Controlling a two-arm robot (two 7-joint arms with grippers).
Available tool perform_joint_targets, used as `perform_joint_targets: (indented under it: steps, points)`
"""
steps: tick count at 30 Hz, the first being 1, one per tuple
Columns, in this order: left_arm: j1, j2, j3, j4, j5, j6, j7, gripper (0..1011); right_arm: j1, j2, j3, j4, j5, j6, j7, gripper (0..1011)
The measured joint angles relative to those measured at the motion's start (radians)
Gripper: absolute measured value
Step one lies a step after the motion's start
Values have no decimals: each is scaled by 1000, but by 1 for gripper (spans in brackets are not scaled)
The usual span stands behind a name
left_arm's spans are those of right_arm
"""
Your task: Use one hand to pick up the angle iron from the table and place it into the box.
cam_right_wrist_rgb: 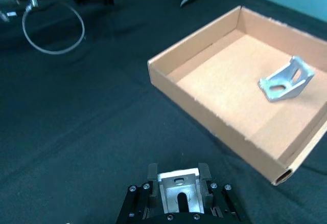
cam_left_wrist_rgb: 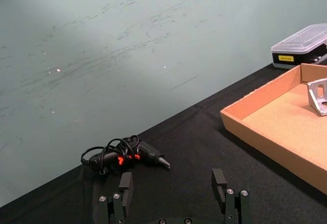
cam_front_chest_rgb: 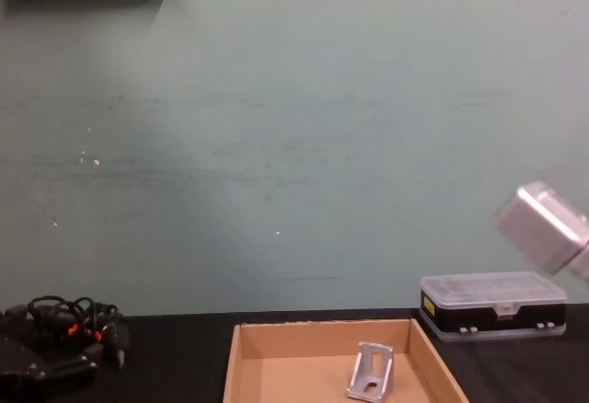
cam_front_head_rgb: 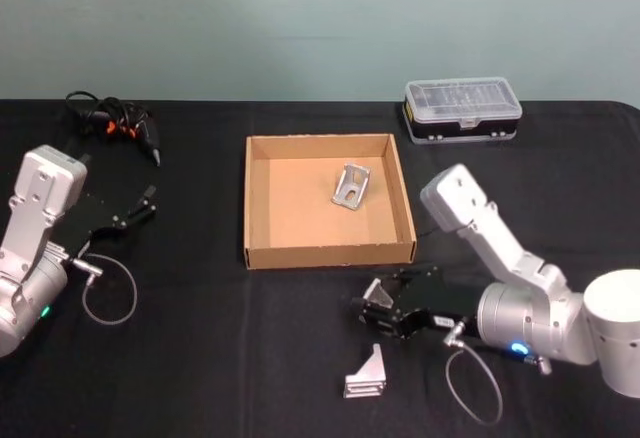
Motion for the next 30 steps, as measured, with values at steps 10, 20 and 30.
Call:
perform_joint_targets:
  steps: [10,20,30]
  points:
    - [0,0,0,0,0,0,0,1011,47,-20,49,-25,39,-3,-1,473]
    - [0,0,0,0,0,0,0,1011,140,-94,50,83,46,-20,-50,474]
    - [0,0,0,0,0,0,0,1011,192,-180,43,262,-11,-93,-99,473]
